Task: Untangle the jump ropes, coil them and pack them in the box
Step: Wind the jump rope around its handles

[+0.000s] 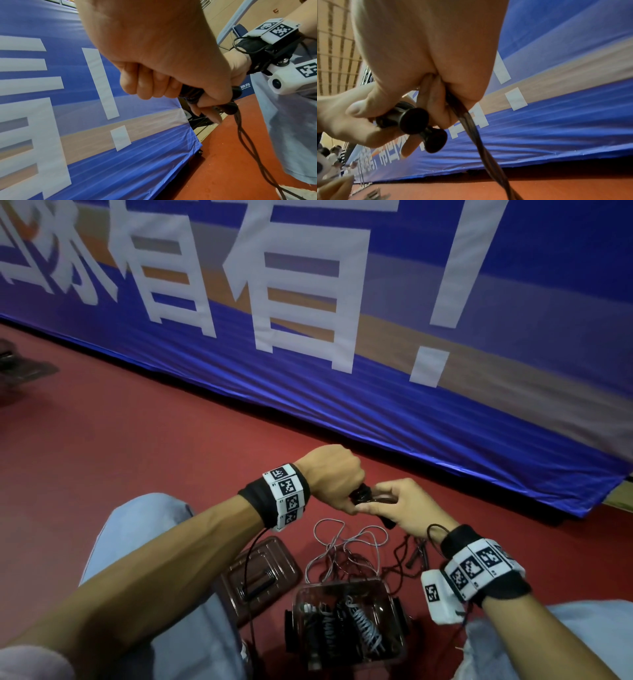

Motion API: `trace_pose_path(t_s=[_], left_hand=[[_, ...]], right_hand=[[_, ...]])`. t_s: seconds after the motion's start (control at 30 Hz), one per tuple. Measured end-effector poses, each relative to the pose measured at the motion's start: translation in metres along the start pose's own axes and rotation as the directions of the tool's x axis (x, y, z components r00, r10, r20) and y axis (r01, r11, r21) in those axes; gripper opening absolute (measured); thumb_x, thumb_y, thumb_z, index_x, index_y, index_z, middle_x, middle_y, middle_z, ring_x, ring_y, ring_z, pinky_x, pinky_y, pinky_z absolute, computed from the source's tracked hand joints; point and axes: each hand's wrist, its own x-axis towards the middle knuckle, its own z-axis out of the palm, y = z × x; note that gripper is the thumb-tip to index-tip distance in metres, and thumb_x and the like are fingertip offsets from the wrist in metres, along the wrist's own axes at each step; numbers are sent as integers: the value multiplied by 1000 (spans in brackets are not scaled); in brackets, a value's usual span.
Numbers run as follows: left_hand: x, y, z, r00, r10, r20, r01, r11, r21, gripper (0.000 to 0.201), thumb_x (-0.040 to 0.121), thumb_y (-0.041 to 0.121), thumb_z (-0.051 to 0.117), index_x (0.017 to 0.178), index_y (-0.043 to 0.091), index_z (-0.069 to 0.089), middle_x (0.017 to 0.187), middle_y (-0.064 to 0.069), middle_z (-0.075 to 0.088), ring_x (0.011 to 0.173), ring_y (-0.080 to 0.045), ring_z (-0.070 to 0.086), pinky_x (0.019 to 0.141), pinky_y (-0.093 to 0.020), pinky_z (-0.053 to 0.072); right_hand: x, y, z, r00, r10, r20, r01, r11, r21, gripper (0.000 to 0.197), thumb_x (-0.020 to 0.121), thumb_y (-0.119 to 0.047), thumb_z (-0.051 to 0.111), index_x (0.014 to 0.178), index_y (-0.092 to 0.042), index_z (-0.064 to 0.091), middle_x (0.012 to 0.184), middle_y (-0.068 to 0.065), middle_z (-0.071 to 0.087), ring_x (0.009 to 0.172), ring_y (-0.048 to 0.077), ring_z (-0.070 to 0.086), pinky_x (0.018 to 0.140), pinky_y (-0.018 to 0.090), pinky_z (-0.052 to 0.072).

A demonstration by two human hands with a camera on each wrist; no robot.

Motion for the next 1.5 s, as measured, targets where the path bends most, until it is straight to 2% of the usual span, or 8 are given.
trace_pose_path(t_s=[0.17, 0.43, 0.53, 0.7, 0.9, 1.13, 1.23, 1.5], left_hand=[[-4, -4, 0, 996, 34, -88, -33, 999, 9, 60, 85, 68, 50, 70, 13, 67, 66, -5, 67, 59, -32, 65, 50, -30, 34], [-2, -1, 3, 965, 64, -253, -83, 995, -63, 60, 82, 71, 58, 71, 12, 63, 64, -5, 68, 55, -33, 64, 49, -29, 32], [-5, 2, 0, 934, 89, -346, -130, 987, -95, 54, 79, 64, 68, 70, 11, 60, 57, -4, 64, 45, -32, 59, 46, -27, 26], [-9, 8, -9, 890, 54, -454, -146, 975, -170, 48, 72, 53, 78, 69, 10, 56, 56, -4, 62, 42, -33, 56, 47, -25, 23], [-13, 9, -11, 893, -28, -448, -108, 956, -274, 43, 71, 47, 77, 67, 11, 54, 53, -3, 58, 39, -30, 53, 46, -23, 24], [-11, 1, -9, 917, -195, -347, 56, 925, -375, 40, 83, 52, 65, 76, 14, 55, 65, -6, 65, 57, -32, 61, 53, -29, 33], [-13, -2, -7, 917, -230, -326, 79, 906, -416, 42, 84, 55, 62, 71, 17, 50, 62, -5, 63, 55, -31, 59, 53, -29, 32], [-10, 7, -15, 878, -397, -267, 92, 688, -720, 28, 83, 31, 70, 69, 11, 56, 59, 3, 53, 50, -18, 45, 48, -22, 27]], right_hand=[[1, -10, -9, 992, 45, 117, -61, 988, 139, 28, 79, -41, 83, 96, -19, 80, 62, -5, 63, 58, 16, 47, 58, 30, 36], [-13, -28, -34, 959, 62, 276, -103, 985, 139, 30, 95, -33, 68, 110, -10, 78, 84, 8, 78, 47, 5, 31, 45, 19, 23], [-21, -36, -38, 933, 26, 358, -99, 978, 185, 43, 97, -30, 55, 107, 9, 71, 55, -10, 66, 41, 0, 31, 42, 14, 24], [-23, -31, -42, 929, -101, 357, -36, 933, 358, 60, 83, -67, 69, 95, -9, 76, 83, 16, 76, 44, 3, 45, 42, 14, 32], [-22, -26, -39, 943, -75, 325, -119, 836, 536, 63, 77, -71, 73, 76, -8, 78, 68, 11, 72, 42, 6, 45, 42, 18, 30], [-11, -14, -24, 944, 46, 327, -311, 455, 834, 55, 74, -44, 89, 94, -1, 62, 69, 19, 65, 34, 5, 27, 40, 20, 12], [-5, -12, -15, 942, -24, 334, -303, 364, 881, 41, 95, -42, 64, 98, -1, 69, 69, 18, 65, 40, 10, 17, 42, 21, 13], [3, -23, 25, 980, 75, 183, -190, 107, 976, 16, 71, -15, 71, 61, -7, 62, 44, 1, 37, 43, 7, 14, 34, 18, 16]])
